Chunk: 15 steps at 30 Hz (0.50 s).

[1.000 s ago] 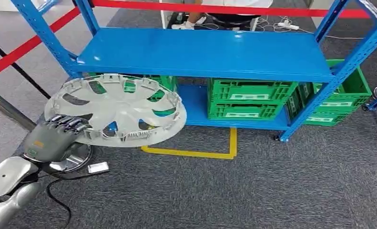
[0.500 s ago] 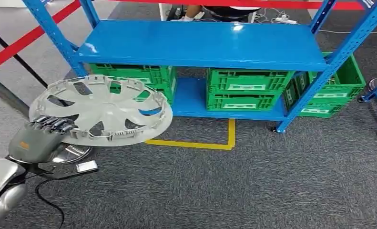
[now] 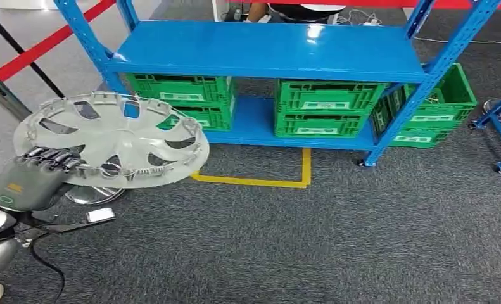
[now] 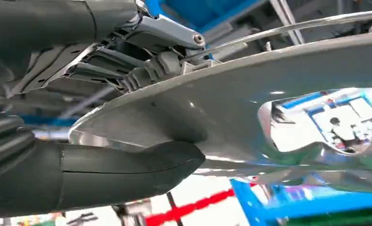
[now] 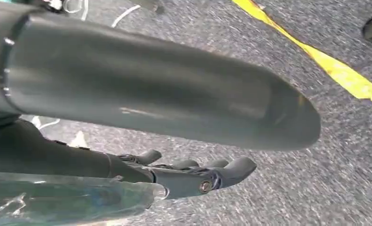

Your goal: Take the parts from the cabinet and place them on the table.

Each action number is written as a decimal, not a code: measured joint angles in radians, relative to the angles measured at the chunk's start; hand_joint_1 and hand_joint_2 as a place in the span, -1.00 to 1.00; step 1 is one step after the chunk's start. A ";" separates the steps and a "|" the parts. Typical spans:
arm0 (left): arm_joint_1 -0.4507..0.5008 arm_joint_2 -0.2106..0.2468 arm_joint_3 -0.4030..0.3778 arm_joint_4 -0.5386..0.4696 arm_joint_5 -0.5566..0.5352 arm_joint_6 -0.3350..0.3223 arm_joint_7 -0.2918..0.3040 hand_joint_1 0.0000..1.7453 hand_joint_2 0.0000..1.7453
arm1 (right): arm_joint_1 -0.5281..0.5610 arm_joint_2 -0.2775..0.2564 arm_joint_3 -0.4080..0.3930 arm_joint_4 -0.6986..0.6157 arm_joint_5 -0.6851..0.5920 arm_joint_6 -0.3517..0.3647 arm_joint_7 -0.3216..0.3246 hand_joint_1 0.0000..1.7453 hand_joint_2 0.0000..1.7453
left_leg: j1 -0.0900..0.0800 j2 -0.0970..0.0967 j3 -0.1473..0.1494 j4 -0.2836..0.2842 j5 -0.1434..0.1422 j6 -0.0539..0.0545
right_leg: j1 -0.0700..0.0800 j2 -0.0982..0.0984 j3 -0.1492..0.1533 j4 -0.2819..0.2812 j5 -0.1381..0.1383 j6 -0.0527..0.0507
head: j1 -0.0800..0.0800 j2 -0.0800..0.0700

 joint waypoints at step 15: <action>-0.017 0.036 0.019 -0.014 0.014 -0.015 -0.012 1.00 1.00 | 0.003 0.000 0.002 -0.001 0.000 0.002 -0.001 -1.00 -1.00 | -0.004 -0.006 0.184 -0.013 -0.176 -0.011 | 0.002 -0.003 -0.200 0.014 0.187 -0.023 | -0.005 0.000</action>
